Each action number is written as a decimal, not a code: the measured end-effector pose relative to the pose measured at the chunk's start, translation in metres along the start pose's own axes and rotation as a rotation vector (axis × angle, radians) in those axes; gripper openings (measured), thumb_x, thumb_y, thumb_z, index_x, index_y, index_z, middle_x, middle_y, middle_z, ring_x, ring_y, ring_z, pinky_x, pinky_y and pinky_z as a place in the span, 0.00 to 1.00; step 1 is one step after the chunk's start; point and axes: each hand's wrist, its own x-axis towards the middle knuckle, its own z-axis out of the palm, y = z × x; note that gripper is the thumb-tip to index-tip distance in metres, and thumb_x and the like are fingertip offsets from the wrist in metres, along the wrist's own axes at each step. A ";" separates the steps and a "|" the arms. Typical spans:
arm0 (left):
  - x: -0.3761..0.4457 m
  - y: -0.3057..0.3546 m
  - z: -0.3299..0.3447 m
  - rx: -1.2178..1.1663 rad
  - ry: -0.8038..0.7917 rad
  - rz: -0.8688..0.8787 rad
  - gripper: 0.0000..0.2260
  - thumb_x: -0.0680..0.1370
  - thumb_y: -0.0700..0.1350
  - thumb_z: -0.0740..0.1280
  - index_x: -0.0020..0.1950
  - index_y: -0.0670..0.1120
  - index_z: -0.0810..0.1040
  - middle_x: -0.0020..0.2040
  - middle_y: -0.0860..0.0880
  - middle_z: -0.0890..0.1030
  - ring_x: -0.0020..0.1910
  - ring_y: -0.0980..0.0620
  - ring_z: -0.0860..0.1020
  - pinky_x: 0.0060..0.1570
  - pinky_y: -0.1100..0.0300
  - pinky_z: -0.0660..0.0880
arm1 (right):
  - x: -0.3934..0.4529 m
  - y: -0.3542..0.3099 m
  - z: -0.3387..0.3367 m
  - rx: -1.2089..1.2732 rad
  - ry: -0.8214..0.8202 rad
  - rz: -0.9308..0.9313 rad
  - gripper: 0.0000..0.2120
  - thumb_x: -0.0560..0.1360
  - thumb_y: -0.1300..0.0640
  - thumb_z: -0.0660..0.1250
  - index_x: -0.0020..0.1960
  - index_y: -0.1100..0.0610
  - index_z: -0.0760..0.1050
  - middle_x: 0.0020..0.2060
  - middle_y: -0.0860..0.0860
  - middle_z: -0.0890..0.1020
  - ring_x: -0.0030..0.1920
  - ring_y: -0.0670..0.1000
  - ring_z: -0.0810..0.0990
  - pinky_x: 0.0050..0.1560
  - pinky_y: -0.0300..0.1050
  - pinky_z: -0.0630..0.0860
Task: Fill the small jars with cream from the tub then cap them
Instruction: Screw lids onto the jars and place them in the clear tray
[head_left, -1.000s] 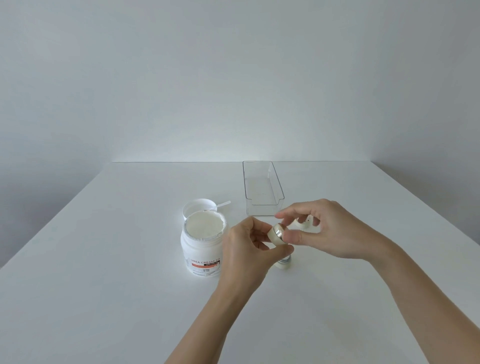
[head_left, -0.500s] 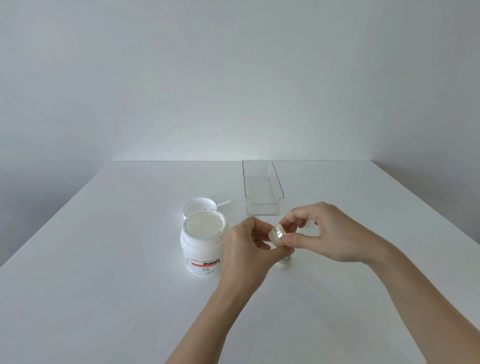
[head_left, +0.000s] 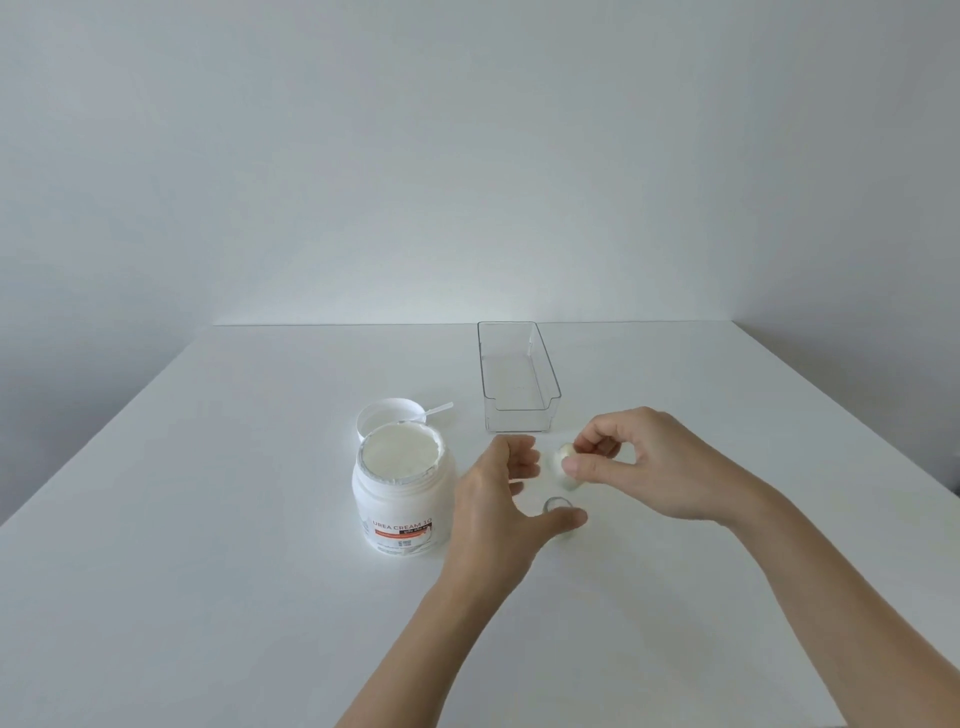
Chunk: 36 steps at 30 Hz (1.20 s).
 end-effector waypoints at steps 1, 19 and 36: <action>0.001 -0.004 0.000 0.049 -0.026 -0.006 0.31 0.62 0.47 0.83 0.61 0.53 0.73 0.56 0.58 0.78 0.52 0.65 0.77 0.48 0.75 0.72 | 0.001 0.005 -0.003 0.003 0.045 0.029 0.08 0.71 0.42 0.69 0.40 0.45 0.80 0.38 0.39 0.82 0.43 0.38 0.78 0.40 0.28 0.70; 0.022 -0.022 0.018 0.424 -0.291 -0.066 0.16 0.71 0.46 0.76 0.55 0.44 0.78 0.48 0.50 0.77 0.52 0.49 0.77 0.42 0.60 0.72 | 0.023 0.078 0.015 -0.517 0.138 0.223 0.09 0.74 0.47 0.63 0.44 0.51 0.77 0.41 0.45 0.80 0.49 0.53 0.71 0.48 0.46 0.60; 0.025 0.034 -0.041 0.068 -0.042 -0.049 0.13 0.68 0.45 0.78 0.48 0.47 0.80 0.43 0.56 0.84 0.33 0.64 0.79 0.29 0.74 0.71 | 0.057 0.026 0.052 -0.124 -0.026 -0.047 0.07 0.71 0.54 0.72 0.44 0.51 0.74 0.41 0.46 0.78 0.41 0.47 0.77 0.46 0.43 0.74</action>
